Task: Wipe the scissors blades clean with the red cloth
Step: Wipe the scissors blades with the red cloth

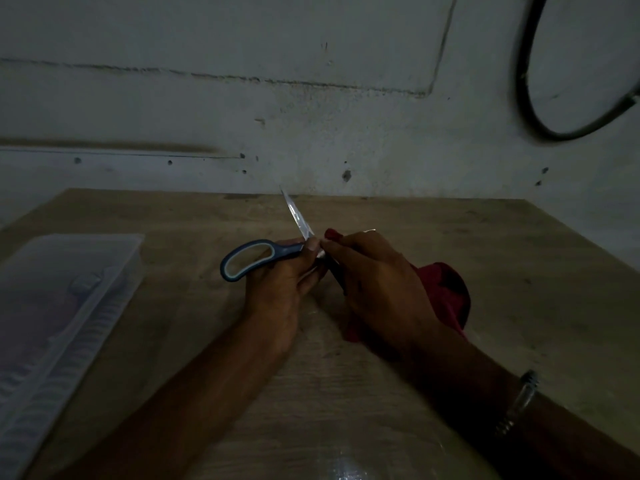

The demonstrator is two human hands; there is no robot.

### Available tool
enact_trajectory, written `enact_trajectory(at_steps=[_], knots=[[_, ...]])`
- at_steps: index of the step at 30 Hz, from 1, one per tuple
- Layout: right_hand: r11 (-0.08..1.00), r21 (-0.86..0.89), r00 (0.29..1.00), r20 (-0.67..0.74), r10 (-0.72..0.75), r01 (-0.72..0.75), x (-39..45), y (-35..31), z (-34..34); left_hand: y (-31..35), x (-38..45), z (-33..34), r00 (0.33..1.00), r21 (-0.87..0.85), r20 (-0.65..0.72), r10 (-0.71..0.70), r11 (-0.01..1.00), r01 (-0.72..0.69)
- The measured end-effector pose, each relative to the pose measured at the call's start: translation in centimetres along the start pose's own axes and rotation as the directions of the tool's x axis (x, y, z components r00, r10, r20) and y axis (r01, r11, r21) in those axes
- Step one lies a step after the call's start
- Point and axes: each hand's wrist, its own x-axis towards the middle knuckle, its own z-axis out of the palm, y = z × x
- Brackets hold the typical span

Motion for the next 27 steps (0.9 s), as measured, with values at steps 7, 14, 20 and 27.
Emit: enact_trajectory(at_steps=[7, 14, 20, 27], knots=[[0.944, -0.118, 0.950, -0.083, 0.301, -0.309, 0.7, 4.9, -1.8, 0.0, 0.3, -0.2, 0.999, 0.040, -0.017, 0.046, 0.998, -0.046], [0.901, 0.318, 0.942, -0.062, 0.331, -0.296, 0.3, 0.9, -3.7, 0.1, 0.3, -0.4, 0.999, 0.006, -0.028, 0.037, 0.999, -0.037], [0.986, 0.132, 0.994, 0.030, 0.101, -0.104, 0.2, -0.2, -0.7, 0.0, 0.1, -0.1, 0.999, -0.036, 0.009, 0.032, 0.999, -0.032], [0.969, -0.249, 0.998, 0.060, 0.009, 0.006, -0.1, 0.5, -0.8, 0.0, -0.2, 0.1, 1.000, -0.050, 0.028, 0.010, 0.999, -0.008]])
